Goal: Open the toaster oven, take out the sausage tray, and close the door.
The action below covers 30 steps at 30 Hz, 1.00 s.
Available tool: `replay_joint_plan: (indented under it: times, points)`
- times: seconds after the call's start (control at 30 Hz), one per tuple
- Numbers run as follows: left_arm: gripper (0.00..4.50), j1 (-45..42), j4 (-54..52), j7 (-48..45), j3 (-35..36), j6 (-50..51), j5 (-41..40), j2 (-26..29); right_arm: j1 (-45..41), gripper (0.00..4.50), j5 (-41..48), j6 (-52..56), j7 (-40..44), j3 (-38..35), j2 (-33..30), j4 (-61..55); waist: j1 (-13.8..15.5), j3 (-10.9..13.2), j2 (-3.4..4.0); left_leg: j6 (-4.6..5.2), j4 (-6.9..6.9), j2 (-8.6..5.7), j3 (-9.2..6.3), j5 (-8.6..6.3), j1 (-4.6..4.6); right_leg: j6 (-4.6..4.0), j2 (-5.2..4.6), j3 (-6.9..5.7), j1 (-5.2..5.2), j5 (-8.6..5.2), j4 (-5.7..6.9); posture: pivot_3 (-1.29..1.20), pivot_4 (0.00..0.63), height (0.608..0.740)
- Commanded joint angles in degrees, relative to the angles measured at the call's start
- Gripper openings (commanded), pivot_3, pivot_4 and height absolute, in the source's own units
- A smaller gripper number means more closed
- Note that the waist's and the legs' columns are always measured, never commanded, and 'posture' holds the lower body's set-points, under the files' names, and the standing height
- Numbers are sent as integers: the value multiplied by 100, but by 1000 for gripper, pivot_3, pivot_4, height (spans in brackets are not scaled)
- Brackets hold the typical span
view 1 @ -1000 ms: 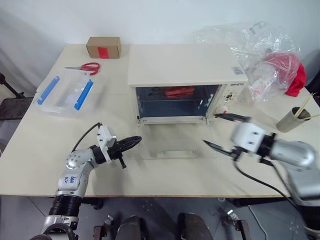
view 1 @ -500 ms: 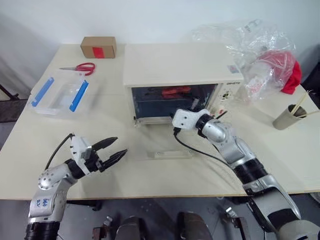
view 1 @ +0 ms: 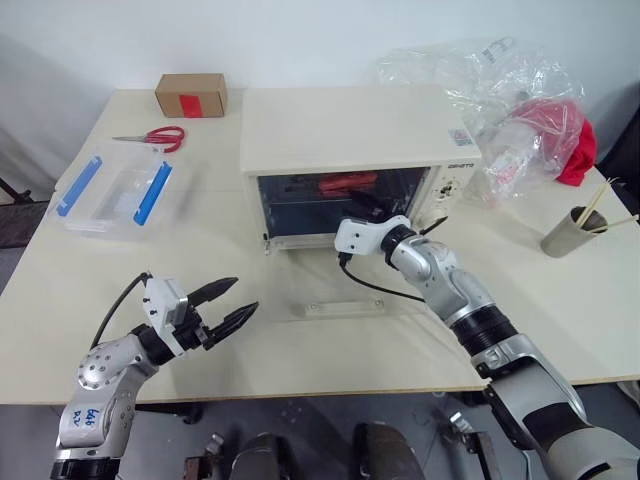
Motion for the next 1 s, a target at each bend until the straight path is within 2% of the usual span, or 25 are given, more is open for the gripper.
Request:
replay_joint_plan:
  times: [0.03,0.1,0.23,0.43,0.6,0.87,1.0]
  points:
    - [3256,3,-221,20,-3,-38,-52,-11,-35,552,71,202,136,-94,33,-185,0,0,0,0,0,0,0,0,0,0,0,0,0,0,1,0,150,740]
    - [3256,-3,-217,25,-28,-36,-50,-41,-22,16,46,268,166,-112,1,-292,0,-5,-9,-1,0,1,0,0,2,0,0,0,0,0,5,0,150,740]
    - [3256,-142,3,309,166,46,-285,-320,-149,16,103,-11,101,-211,-29,-649,9,-5,-9,-2,1,2,-1,1,2,0,0,1,0,0,8,0,150,740]
    - [3256,-220,176,95,60,33,-183,-248,-245,16,528,-690,939,-235,-453,-1113,-19,-1,-6,-2,-11,1,4,1,-3,0,1,0,-16,0,7,0,150,740]
    - [3256,-500,382,145,299,186,-334,-162,284,16,811,-933,1526,-339,-958,-2003,-6,1,-6,-2,-11,1,6,1,-15,0,0,0,-34,0,11,0,150,740]
    - [3256,-645,476,-36,199,228,-272,-60,849,16,1110,-582,2161,-685,-1277,-3126,11,3,-5,-2,-7,1,17,0,-39,0,0,2,-65,0,14,0,150,740]
    - [3256,-662,428,23,236,363,-402,-143,1596,16,1305,-490,2432,-909,-1477,-3857,41,3,-5,-2,-7,0,11,0,-56,0,0,-3,-79,0,14,0,150,740]
